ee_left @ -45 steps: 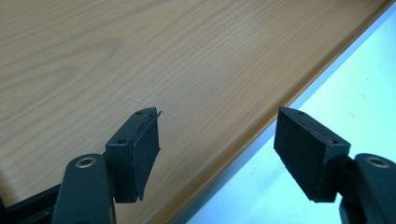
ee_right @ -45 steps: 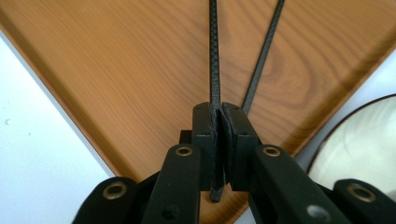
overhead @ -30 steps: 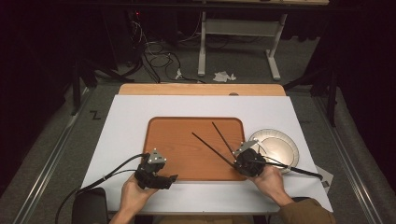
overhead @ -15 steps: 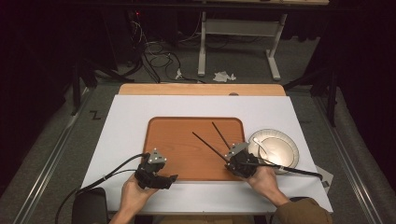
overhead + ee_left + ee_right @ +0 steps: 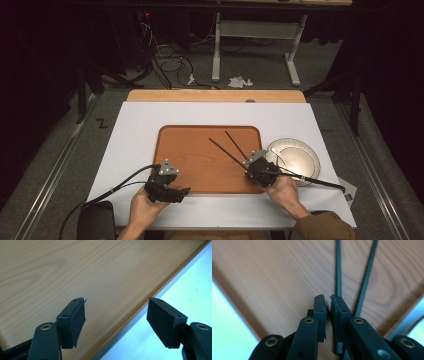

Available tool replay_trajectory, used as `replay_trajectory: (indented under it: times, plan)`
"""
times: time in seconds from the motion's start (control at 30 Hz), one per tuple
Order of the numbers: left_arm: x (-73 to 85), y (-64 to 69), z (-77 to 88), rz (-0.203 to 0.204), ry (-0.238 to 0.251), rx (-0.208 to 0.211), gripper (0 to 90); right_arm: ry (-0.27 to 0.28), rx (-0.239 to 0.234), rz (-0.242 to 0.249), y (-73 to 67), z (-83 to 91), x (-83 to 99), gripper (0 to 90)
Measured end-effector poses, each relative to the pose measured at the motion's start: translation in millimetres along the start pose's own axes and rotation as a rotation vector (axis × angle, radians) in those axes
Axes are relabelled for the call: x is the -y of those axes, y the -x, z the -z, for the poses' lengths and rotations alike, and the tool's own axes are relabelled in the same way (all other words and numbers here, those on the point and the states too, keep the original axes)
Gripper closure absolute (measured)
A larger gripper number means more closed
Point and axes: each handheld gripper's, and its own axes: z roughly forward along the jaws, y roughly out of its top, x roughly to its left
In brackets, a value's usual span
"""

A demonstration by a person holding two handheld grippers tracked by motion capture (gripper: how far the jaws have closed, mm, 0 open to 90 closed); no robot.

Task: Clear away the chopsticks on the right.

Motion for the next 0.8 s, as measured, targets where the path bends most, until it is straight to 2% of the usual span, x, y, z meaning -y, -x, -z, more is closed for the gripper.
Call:
replay_trajectory:
  times: [0.1, 0.23, 0.43, 0.53, 0.6, 0.7, 0.8]
  plan:
    - [0.3, 0.4, 0.3, 0.0, 0.002, -0.002, 30.9, -0.006, 0.026, -0.013, 3.8, 0.1, 0.7, 83.2]
    - [0.2, 0.4, 0.8, 0.001, 0.007, -0.003, 31.0, -0.011, 0.033, -0.041, 7.2, 0.2, 1.6, 82.4]
    - [0.2, 0.4, 1.2, 0.0, 0.008, -0.003, 31.0, -0.005, 0.033, -0.038, 7.4, 0.9, 1.4, 77.3]
    - [0.2, 0.5, 1.5, 0.004, 0.014, -0.006, 31.0, 0.051, 0.027, -0.044, 8.1, 8.9, 1.4, 74.5]
    - [0.1, 0.6, 1.8, 0.001, 0.017, -0.01, 31.2, 0.054, 0.021, -0.042, 8.7, 9.8, 1.5, 73.7]
    - [0.0, -0.2, 6.5, -0.001, 0.049, -0.022, 31.4, 0.077, -0.001, -0.041, 8.9, 14.2, 1.4, 70.5]
    - [0.2, 0.1, 6.0, -0.003, 0.045, -0.023, 31.5, 0.099, -0.008, -0.041, 9.8, 18.6, 1.2, 69.0]
